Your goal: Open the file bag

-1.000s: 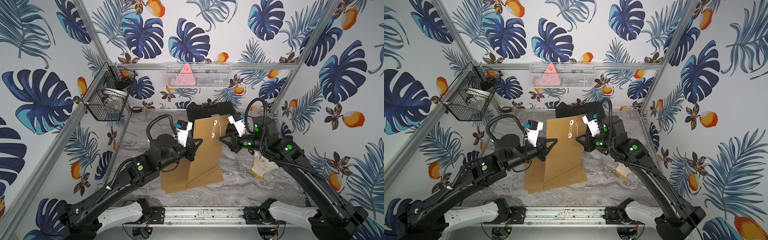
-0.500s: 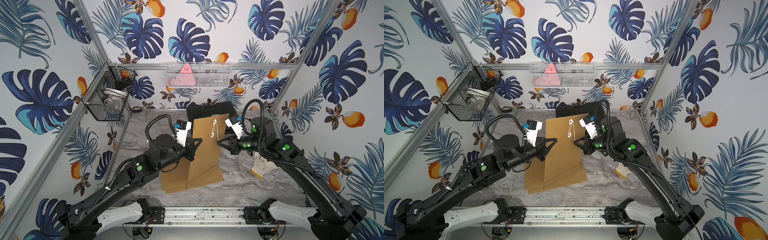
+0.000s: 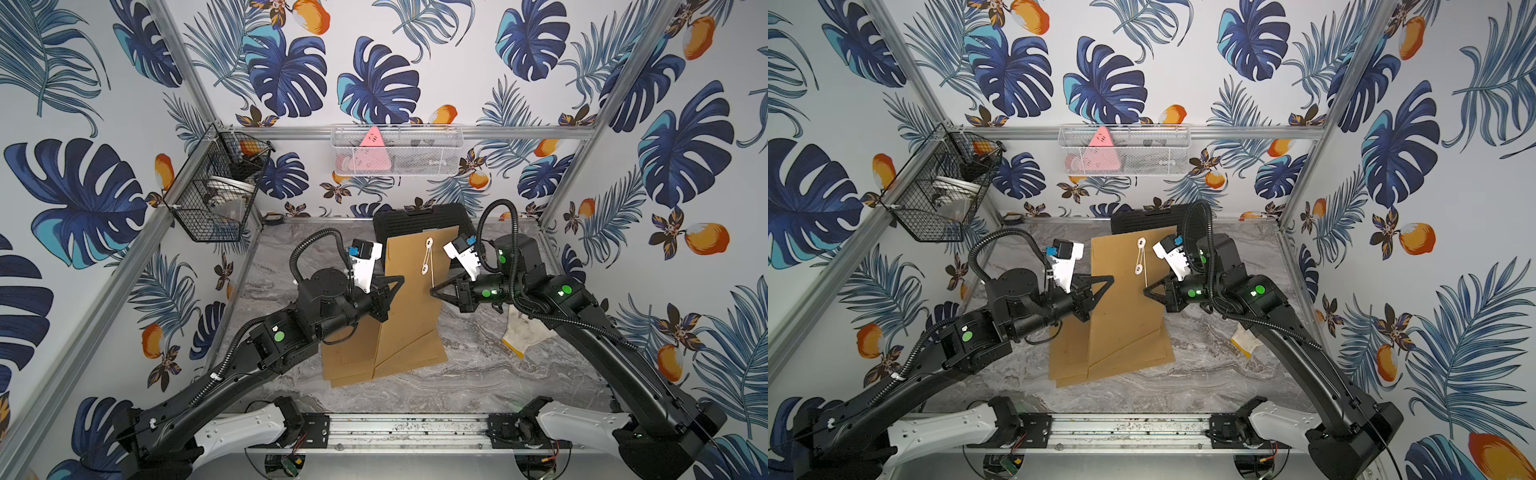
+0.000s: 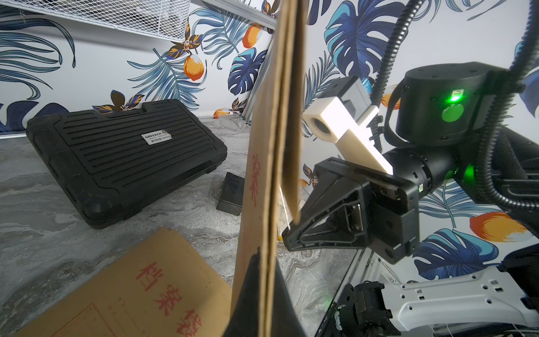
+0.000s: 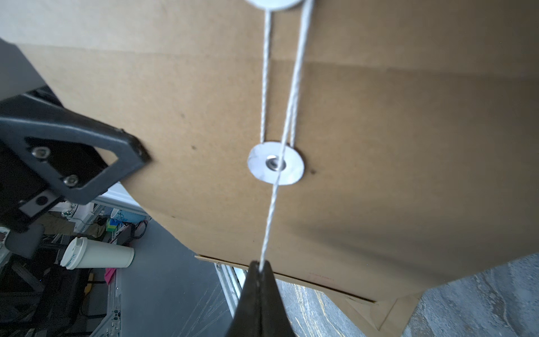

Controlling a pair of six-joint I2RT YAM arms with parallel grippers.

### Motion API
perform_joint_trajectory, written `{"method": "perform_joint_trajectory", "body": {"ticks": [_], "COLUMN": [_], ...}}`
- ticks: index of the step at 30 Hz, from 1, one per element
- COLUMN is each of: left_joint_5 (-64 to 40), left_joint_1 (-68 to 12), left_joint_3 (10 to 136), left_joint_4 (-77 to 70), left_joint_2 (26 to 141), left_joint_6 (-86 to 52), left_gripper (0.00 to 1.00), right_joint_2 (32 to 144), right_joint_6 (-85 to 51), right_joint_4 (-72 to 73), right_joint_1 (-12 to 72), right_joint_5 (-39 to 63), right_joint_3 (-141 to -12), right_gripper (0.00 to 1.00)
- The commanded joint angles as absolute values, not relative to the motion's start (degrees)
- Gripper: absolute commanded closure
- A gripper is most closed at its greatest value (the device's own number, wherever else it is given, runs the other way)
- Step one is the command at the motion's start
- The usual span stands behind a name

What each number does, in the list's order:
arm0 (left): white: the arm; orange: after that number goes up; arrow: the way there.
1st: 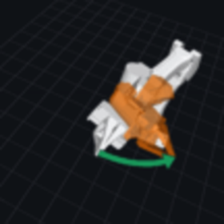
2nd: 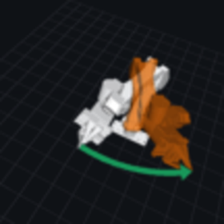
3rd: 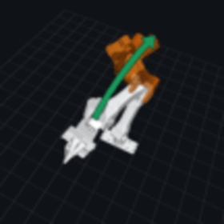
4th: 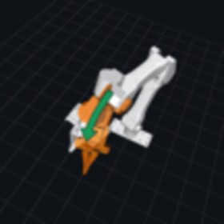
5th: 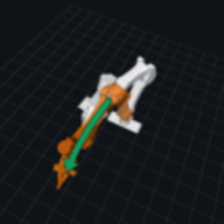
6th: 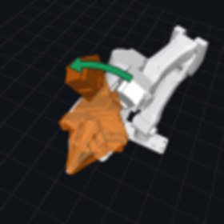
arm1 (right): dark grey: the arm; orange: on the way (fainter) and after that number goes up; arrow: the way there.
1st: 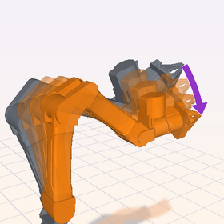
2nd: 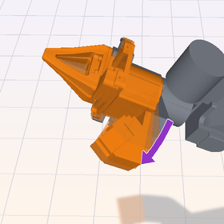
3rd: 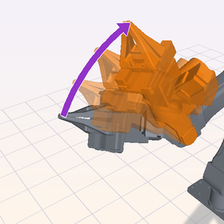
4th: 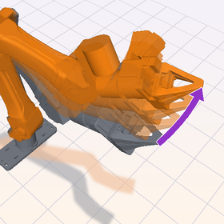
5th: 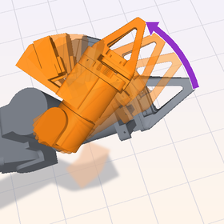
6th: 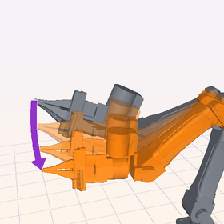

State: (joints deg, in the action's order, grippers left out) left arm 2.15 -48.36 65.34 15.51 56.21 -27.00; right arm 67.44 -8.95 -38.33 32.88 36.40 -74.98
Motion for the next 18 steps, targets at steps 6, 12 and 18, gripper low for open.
{"method": "perform_joint_trajectory", "body": {"ticks": [6,12,18], "left_joint_5": [4.2,6.4,9.1], "left_joint_1": [-48.4,-48.4,-48.4], "left_joint_3": [66.3,69.9,74.2], "left_joint_4": [14.6,19.8,25.6], "left_joint_2": [56.5,59.6,63.4], "left_joint_6": [-26.5,-22.7,-17.9], "left_gripper": [1.00,1.00,1.00], "right_joint_2": [68.5,68.5,69.9], "right_joint_6": [-6.8,-7.9,-9.1], "right_joint_4": [-40.3,-38.0,-35.8], "right_joint_1": [33.9,34.3,35.0], "right_joint_5": [39.8,38.2,38.6], "right_joint_3": [-75.7,-76.5,-77.7], "right_gripper": [1.00,1.00,1.00]}}
